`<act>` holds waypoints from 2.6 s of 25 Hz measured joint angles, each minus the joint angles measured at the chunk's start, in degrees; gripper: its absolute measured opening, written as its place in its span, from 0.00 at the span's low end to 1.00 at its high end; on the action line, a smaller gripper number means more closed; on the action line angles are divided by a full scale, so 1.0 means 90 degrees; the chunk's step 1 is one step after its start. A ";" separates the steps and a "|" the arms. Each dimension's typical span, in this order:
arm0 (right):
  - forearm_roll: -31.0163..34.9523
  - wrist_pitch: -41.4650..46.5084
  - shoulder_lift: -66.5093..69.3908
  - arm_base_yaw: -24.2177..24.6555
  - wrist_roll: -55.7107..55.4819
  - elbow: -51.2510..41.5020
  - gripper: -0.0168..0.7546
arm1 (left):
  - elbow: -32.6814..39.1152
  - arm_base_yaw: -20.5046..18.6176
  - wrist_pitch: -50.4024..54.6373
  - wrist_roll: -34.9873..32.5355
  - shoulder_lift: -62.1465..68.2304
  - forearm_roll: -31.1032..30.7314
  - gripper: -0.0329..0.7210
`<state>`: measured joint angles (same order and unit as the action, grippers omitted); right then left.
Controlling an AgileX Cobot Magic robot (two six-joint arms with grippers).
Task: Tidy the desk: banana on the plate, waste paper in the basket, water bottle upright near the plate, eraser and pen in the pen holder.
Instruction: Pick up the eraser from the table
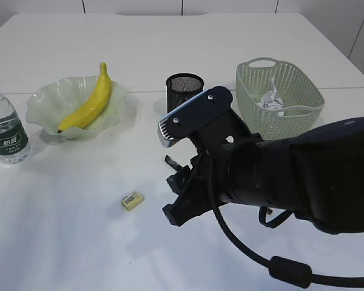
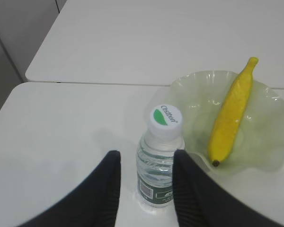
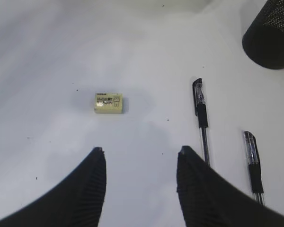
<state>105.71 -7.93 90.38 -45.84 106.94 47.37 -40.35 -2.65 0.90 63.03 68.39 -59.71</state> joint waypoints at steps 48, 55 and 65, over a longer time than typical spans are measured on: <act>-0.0024 0.1103 0.0933 0.0000 -0.3692 0.0937 0.50 | 0.0000 0.0000 0.0332 0.0000 0.0000 0.0336 0.38; -0.0047 0.2045 0.0933 0.0160 -0.4765 0.0937 0.50 | 0.0000 0.0000 0.0384 0.0000 0.0000 0.0336 0.38; -0.0124 0.3866 0.0933 0.0812 -0.5921 0.0937 0.50 | 0.0000 0.0000 0.0435 0.0000 0.0000 0.0385 0.38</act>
<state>104.60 26.87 98.78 -38.53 53.65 55.81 -40.35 -2.65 4.81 63.03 68.39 -56.24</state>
